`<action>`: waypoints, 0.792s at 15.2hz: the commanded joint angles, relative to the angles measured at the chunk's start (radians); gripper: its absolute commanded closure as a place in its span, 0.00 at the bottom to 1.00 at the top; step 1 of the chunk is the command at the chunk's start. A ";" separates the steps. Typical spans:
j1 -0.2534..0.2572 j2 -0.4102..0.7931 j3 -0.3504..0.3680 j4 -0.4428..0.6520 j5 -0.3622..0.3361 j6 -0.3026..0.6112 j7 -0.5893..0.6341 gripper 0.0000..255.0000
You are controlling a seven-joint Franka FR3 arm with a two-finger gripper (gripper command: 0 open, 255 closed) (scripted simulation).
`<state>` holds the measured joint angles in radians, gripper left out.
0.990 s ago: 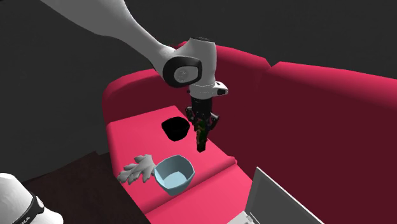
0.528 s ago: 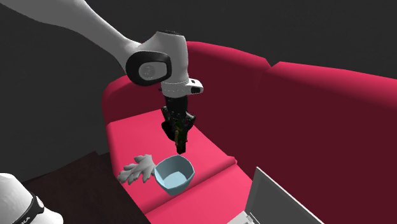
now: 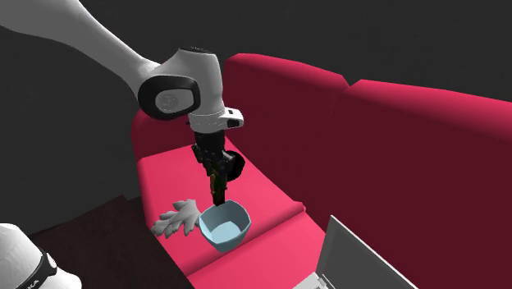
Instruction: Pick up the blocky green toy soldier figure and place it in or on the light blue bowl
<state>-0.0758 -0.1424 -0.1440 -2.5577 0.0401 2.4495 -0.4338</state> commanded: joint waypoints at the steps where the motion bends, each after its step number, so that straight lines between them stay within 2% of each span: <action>1: 0.002 0.025 -0.001 -0.007 0.007 0.033 -0.007 1.00; 12: 0.010 0.168 -0.001 -0.034 0.065 0.199 -0.053 1.00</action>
<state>-0.0667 0.0142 -0.1460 -2.5899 0.0989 2.6350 -0.4831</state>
